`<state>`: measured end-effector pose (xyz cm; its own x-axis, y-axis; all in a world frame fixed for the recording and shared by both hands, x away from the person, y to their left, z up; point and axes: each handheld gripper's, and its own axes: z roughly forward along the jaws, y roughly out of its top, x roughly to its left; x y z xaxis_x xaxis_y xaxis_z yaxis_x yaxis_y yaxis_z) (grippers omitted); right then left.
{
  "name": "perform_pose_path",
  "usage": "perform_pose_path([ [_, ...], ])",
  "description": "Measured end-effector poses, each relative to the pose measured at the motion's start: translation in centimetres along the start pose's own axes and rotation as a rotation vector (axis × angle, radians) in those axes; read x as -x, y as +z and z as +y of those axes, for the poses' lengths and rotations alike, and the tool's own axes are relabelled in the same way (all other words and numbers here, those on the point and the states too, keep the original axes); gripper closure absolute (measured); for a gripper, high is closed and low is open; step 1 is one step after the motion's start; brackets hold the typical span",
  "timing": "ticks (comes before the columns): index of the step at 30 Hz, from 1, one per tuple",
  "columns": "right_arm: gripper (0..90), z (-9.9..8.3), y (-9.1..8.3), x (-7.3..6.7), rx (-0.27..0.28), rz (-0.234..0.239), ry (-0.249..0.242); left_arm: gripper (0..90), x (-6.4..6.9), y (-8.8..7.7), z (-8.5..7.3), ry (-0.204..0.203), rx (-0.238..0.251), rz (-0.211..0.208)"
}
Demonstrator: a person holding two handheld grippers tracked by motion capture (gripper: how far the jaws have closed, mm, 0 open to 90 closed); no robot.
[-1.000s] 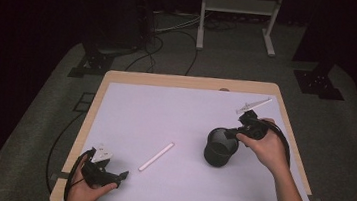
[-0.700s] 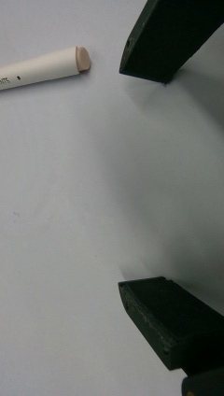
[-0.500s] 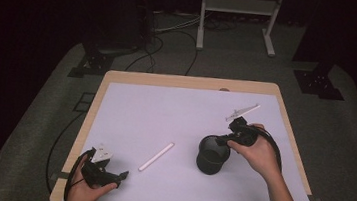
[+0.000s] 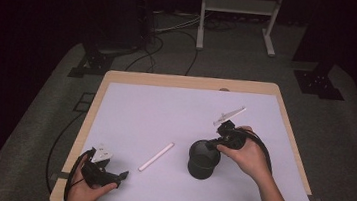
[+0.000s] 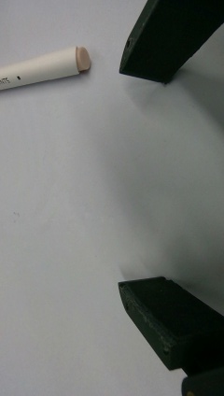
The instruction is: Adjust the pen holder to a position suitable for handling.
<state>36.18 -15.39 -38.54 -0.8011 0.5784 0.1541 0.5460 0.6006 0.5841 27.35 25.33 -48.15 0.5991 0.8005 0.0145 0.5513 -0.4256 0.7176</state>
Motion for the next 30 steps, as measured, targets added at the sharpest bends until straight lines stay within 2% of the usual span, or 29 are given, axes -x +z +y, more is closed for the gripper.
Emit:
perform_pose_path([
  [17,81.3,0.5,0.8,-0.6,-0.015,0.005,-0.022,0.0,0.0,0.0,0.0,0.000,0.000,0.000],
  [21,78.0,0.7,0.9,-0.6,-0.007,0.002,-0.020,0.0,0.0,0.0,0.0,0.001,0.002,0.001],
  [26,69.2,0.8,0.5,-0.8,0.006,0.004,-0.020,0.0,0.0,0.0,0.0,0.000,0.001,0.000],
  [28,62.9,0.9,-0.3,-0.8,0.033,0.007,-0.019,0.0,0.0,0.0,0.0,-0.001,0.002,0.000],
  [30,61.6,0.9,-0.5,-0.8,0.047,0.004,-0.022,0.0,0.0,0.0,0.0,0.005,0.001,0.001],
])
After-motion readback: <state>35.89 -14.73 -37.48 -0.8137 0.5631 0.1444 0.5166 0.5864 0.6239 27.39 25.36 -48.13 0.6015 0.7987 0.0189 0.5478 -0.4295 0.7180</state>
